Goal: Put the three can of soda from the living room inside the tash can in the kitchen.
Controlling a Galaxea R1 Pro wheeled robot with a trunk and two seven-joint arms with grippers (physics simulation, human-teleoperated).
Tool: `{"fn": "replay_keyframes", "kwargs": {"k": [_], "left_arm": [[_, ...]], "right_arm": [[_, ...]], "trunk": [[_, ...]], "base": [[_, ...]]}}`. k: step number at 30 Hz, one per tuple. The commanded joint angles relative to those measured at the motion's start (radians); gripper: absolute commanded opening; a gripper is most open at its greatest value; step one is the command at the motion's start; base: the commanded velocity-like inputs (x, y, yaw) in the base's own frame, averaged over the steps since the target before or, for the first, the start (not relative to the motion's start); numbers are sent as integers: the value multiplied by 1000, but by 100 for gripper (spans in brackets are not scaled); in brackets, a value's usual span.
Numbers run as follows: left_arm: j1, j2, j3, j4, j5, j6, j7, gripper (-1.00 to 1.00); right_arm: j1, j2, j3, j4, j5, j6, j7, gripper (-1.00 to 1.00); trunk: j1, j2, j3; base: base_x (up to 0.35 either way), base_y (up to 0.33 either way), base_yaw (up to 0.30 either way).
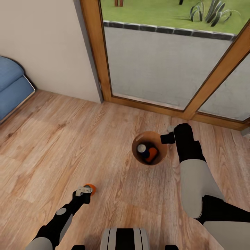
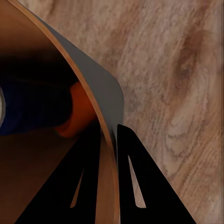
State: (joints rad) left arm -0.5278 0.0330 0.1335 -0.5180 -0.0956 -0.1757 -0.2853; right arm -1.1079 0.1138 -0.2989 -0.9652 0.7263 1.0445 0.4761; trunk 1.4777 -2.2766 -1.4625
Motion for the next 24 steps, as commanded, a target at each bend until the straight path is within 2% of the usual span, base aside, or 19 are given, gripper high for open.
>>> {"fn": "replay_keyframes", "kwargs": {"k": [1, 3, 6, 11, 12, 13, 14, 17, 20, 22, 23, 24], "left_arm": [[0, 2, 0, -2, 2, 5, 0, -100], [-1, 4, 1, -3, 3, 19, -14, -100], [-4, 14, 7, -14, 8, 91, -87, -100], [-12, 75, 11, -139, 12, 235, -183, -100], [-14, 101, 13, -189, 17, 288, -213, -100], [-17, 144, 15, -267, 44, 382, -255, -100], [-32, 181, 16, -341, 95, 487, -287, -100], [-75, 208, 14, -404, 137, 588, -305, -100], [-178, 228, 10, -468, 167, 750, -334, -100], [-264, 234, 6, -490, 174, 856, -409, -100], [-306, 236, 4, -496, 174, 901, -467, -100], [-325, 237, 4, -498, 173, 922, -496, -100]], "right_arm": [[0, 1, 0, 0, -13, 3, 4, -100], [7, 0, 0, 0, -13, 3, 4, -100], [18, -1, 0, -1, -13, 3, 4, -100], [31, -3, 0, -2, -13, 3, 4, -100], [32, -4, 0, -2, -16, 3, 6, -100], [33, -6, -2, -1, -21, 3, 27, -100], [34, -9, -4, 0, -20, 3, 82, -100], [34, -14, -5, 2, -17, 3, 154, -100], [34, -42, -1, 24, -15, 3, 275, -100], [33, -67, 2, 82, -14, 3, 375, -100], [32, -83, 4, 122, -14, 3, 408, -100], [31, -91, 5, 144, -13, 3, 419, -100]], "trunk": [[-4, 7, 3], [-12, 21, 10], [-23, 42, 19], [-42, 77, 35], [-46, 84, 38], [-50, 91, 41], [-54, 98, 44], [-65, 119, 53], [-77, 140, 63], [-84, 154, 69], [-88, 161, 72], [-92, 168, 75]], "base": [[0, 0, 0], [0, 0, 0], [0, 0, 0], [0, 0, 0], [0, 0, 0], [0, 0, 0], [0, 0, 0], [0, 0, 0], [0, 0, 0], [0, 0, 0], [0, 0, 0], [0, 0, 0]]}}
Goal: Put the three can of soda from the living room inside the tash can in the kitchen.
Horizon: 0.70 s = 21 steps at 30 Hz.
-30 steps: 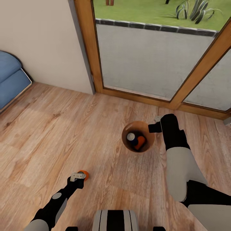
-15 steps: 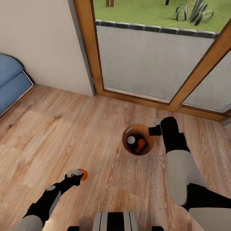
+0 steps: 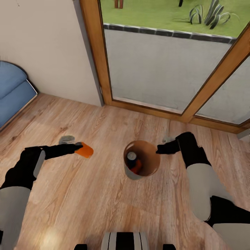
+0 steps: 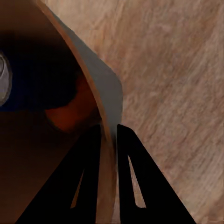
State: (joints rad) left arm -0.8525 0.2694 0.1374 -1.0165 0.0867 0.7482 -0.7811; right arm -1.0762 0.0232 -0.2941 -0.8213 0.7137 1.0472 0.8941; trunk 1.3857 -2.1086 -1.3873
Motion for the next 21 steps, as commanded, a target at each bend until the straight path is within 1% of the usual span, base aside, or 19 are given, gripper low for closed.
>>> {"fn": "replay_keyframes", "kwargs": {"k": [1, 2, 3, 4, 5, 6, 7, 8, 9, 10, 11, 12, 13, 14, 15, 16, 17, 19, 21], "left_arm": [[-53, 3, -1, -5, -9, 50, -77, -100], [-69, 3, -1, -6, -10, 65, -96, -100], [-114, 4, -2, -6, -12, 103, -134, -100], [-128, 4, -3, -6, -12, 114, -143, -100], [-153, 5, -8, -7, -13, 135, -155, -100], [-175, 4, -34, -8, -13, 160, -169, -100], [-194, 4, -72, -9, -12, 181, -186, -100], [-209, 2, -113, -10, -11, 195, -206, -100], [-215, 1, -131, -10, -11, 200, -216, -100], [-227, -4, -171, -11, -11, 210, -248, -100], [-229, -6, -181, -11, -10, 212, -259, -100], [-233, -11, -202, -12, -10, 215, -280, -100], [-234, -15, -216, -12, -10, 216, -289, -100], [-237, -28, -252, -12, -10, 218, -302, -100], [-238, -35, -273, -12, -10, 221, -306, -100], [-239, -50, -319, -12, -10, 230, -313, -100], [-239, -57, -340, -12, -9, 238, -315, -100], [-240, -86, -409, -34, -9, 274, -321, -100], [-240, -95, -426, -56, -9, 285, -323, -100]], "right_arm": [[-3, -19, 1, 64, 0, 0, 24, -100], [-3, -23, 1, 82, 0, 0, 29, -100], [-5, -30, 2, 123, 9, 0, 38, -100], [-6, -32, 2, 132, 17, 0, 40, -100], [-7, -34, 2, 147, 39, 0, 43, -100], [-8, -35, 2, 165, 62, 0, 45, -100], [-10, -36, 1, 183, 78, 0, 47, -100], [-14, -35, 1, 197, 89, 0, 48, -100], [-17, -35, 1, 202, 92, 0, 48, -100], [-27, -33, 1, 213, 100, 0, 48, -100], [-32, -32, 1, 217, 102, 0, 48, -100], [-42, -30, 1, 224, 105, 0, 47, -100], [-47, -29, 1, 228, 106, 0, 46, -100], [-56, -27, 1, 239, 108, 0, 44, -100], [-61, -26, 1, 245, 109, 0, 43, -100], [-69, -25, 1, 255, 111, 0, 42, -100], [-73, -24, 1, 259, 111, 0, 40, -100], [-82, -19, 2, 270, 112, 0, 23, -100], [-86, -7, 2, 272, 112, 0, 6, -100]], "trunk": [[-4, 7, 3], [-8, 14, 6], [-12, 21, 10], [-15, 28, 13], [-19, 35, 16], [-23, 42, 19], [-27, 49, 22], [-31, 56, 25], [-35, 63, 28], [-38, 70, 31], [-42, 77, 35], [-46, 84, 38], [-50, 91, 41], [-54, 98, 44], [-58, 105, 47], [-61, 112, 50], [-65, 119, 53], [-73, 133, 60], [-81, 147, 66]], "base": [[0, 0, 0], [0, 0, 0], [0, 0, 0], [0, 0, 0], [0, 0, 0], [0, 0, 0], [0, 0, 0], [0, 0, 0], [0, 0, 0], [0, 0, 0], [0, 0, 0], [0, 0, 0], [0, 0, 0], [0, 0, 0], [0, 0, 0], [0, 0, 0], [0, 0, 0], [0, 0, 0], [0, 0, 0]]}}
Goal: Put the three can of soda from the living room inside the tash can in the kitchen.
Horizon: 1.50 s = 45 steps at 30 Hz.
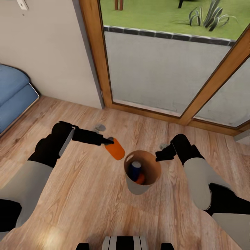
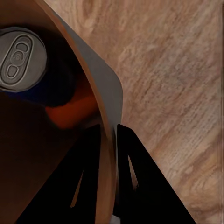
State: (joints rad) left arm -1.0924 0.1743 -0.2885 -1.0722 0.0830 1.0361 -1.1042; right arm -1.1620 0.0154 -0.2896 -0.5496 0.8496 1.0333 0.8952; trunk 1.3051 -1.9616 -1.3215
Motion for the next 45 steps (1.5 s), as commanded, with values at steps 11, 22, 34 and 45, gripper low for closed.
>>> {"fn": "replay_keyframes", "kwargs": {"k": [11, 22, 34, 45], "left_arm": [[2, -5, -17, -151, -2, 11, -12, -100], [2, -17, -21, -166, -7, 11, -23, -100], [8, -70, -171, -152, -17, -1, 9, -100], [14, -73, -254, -148, -18, -45, 57, -100]], "right_arm": [[-8, 54, 2, 44, -21, 14, -117, -100], [-8, 62, 3, 51, -22, 14, -139, -100], [-46, 120, 0, 38, -17, 14, -166, -100], [-78, 139, -3, 39, -14, 14, -174, -100]], "trunk": [[-42, 77, 35], [-65, 119, 53], [-65, 119, 53], [-65, 119, 53]], "base": [[0, 0, 0], [0, 0, 0], [0, 0, 0], [0, 0, 0]]}}
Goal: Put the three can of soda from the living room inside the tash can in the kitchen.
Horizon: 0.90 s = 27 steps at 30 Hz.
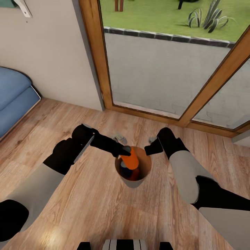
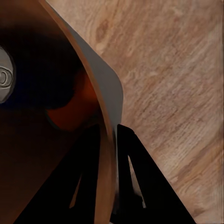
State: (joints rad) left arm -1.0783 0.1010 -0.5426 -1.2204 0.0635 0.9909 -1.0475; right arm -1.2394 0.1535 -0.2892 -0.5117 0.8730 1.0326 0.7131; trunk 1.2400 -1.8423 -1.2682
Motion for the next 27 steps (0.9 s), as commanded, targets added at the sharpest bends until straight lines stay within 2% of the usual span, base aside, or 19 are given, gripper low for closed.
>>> {"fn": "replay_keyframes", "kwargs": {"k": [1, 8, 20, 27], "left_arm": [[0, 0, -4, 2, 1, -2, 4, -100], [1, -29, -36, 72, 1, -58, 29, -100], [1, -56, -43, 126, 1, -103, 98, -100], [1, -70, -107, 175, 2, -118, 151, -100]], "right_arm": [[-1, 2, -4, 1, -37, 15, 8, -100], [-17, 13, -7, 2, -37, 15, 8, -100], [-28, 21, -11, 4, -37, 15, 8, -100], [-40, 21, -13, 3, -38, 15, 8, -100]], "trunk": [[0, 0, 0], [0, 0, 0], [0, 0, 0], [0, 0, 0]], "base": [[0, 0, 0], [0, 0, 0], [0, 0, 0], [0, 0, 0]]}}
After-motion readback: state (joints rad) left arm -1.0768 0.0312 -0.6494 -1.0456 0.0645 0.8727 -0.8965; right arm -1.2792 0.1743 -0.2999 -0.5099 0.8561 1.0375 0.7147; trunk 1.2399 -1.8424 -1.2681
